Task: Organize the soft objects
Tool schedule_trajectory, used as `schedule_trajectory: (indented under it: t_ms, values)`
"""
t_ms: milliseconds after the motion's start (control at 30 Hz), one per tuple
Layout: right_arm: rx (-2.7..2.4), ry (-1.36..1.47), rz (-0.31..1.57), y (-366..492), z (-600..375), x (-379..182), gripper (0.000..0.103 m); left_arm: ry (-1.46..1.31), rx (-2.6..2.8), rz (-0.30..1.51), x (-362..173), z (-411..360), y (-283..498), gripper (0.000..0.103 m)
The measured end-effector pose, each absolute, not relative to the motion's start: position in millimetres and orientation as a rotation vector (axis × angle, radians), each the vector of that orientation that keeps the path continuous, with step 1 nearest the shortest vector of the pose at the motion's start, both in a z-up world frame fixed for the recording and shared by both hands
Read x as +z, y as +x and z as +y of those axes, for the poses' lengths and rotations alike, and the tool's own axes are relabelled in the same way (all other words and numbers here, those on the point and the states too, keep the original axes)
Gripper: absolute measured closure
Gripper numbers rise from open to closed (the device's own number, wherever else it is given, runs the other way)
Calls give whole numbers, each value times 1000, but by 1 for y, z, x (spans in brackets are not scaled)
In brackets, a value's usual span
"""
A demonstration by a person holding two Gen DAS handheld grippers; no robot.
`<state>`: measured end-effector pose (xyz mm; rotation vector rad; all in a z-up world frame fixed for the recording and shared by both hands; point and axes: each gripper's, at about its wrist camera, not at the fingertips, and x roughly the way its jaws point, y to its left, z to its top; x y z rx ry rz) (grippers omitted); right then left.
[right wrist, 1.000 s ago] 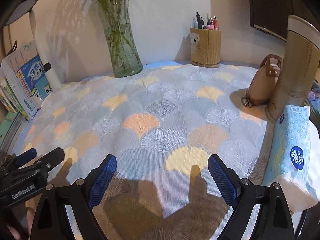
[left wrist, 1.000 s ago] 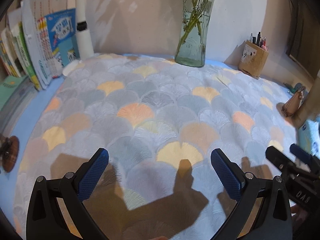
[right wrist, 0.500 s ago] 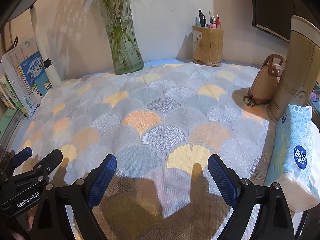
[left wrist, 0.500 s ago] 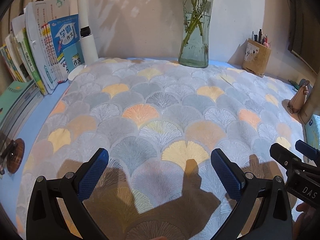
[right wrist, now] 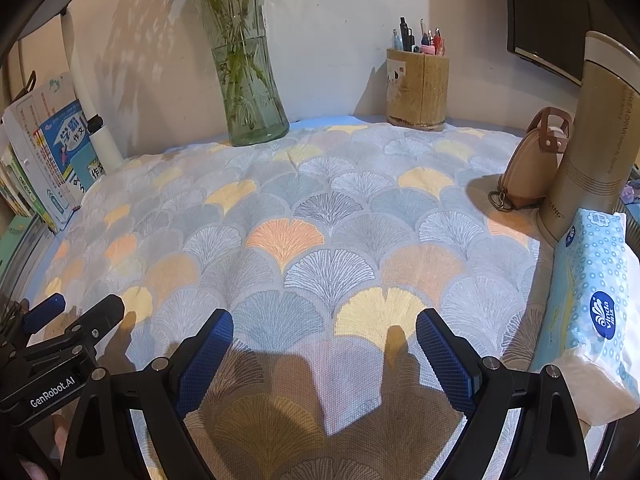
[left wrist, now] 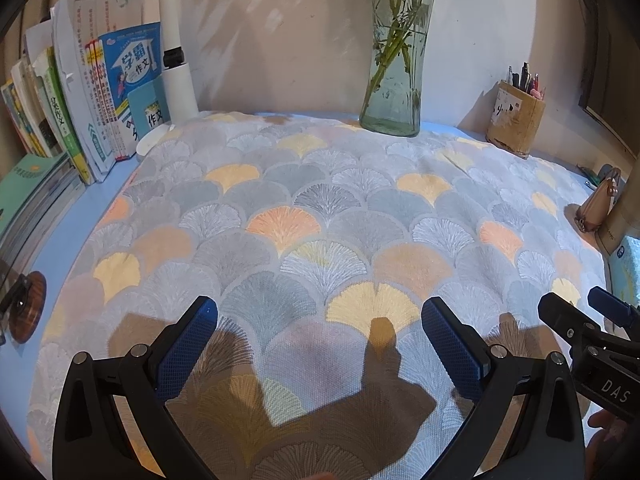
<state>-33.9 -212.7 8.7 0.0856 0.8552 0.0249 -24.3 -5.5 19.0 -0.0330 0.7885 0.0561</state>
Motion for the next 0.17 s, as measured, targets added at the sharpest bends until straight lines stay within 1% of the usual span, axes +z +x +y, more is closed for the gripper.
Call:
schedule_trajectory:
  t_ms: [167]
  values:
    - [22, 87, 855, -34, -212, 9, 11, -26, 51, 765, 21, -5, -26, 2]
